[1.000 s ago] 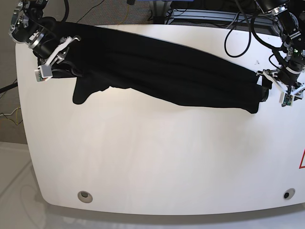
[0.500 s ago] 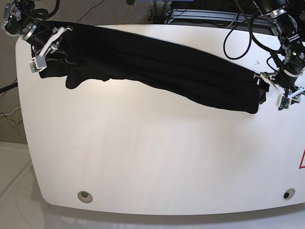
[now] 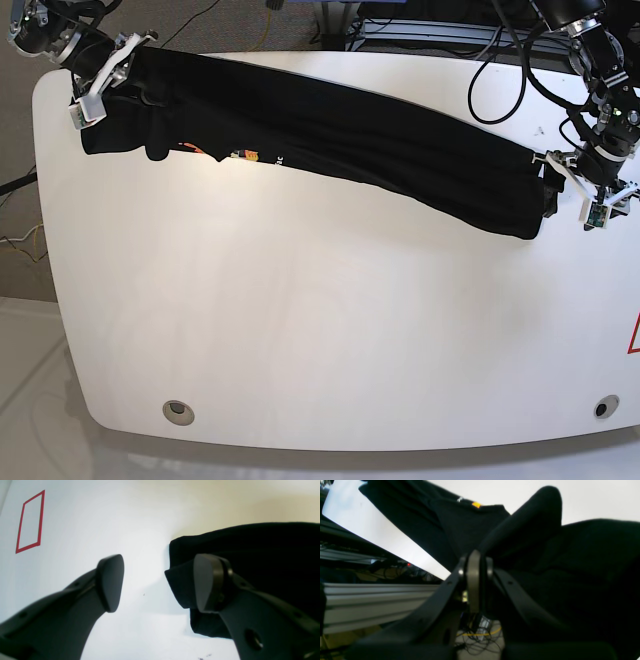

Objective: Fold the T-shirt properly
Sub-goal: 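Drag the sleeve with the right gripper back toward the strip end, then hold the strip ends with both grippers and pull them taut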

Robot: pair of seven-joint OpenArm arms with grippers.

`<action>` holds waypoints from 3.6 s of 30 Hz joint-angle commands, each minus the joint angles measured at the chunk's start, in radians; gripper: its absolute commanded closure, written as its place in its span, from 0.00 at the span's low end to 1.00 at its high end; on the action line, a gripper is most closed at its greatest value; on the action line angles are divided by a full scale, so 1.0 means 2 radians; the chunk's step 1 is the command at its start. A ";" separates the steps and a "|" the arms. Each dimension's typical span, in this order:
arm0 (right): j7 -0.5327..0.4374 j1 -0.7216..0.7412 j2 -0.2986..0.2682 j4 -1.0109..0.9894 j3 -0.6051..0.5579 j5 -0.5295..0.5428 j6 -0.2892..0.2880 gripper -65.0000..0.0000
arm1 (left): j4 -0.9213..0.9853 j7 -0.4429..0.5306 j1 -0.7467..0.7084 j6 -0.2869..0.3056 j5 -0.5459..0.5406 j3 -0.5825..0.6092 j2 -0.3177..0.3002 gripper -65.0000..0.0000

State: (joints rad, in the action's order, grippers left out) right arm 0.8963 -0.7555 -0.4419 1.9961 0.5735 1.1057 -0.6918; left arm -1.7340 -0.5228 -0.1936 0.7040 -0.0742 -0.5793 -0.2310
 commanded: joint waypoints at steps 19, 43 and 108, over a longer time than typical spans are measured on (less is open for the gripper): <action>-0.010 0.054 0.069 0.004 -0.062 -0.297 -0.003 1.00 | -0.007 0.012 0.002 -0.003 -0.005 -0.004 -0.008 0.36; -0.010 0.082 0.125 0.006 -0.044 -0.457 -0.003 0.78 | -0.008 0.012 0.001 -0.003 -0.005 -0.005 -0.008 0.36; -0.010 0.057 0.100 0.010 0.059 -0.234 -0.003 1.00 | -0.065 0.009 -0.016 -0.003 -0.005 0.044 0.027 1.00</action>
State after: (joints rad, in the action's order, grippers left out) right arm 0.8948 -0.6460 -0.2272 2.0018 0.6838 0.6281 -0.6964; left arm -1.8469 -0.5301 -0.2325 0.7010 -0.0715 -0.4896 -0.1646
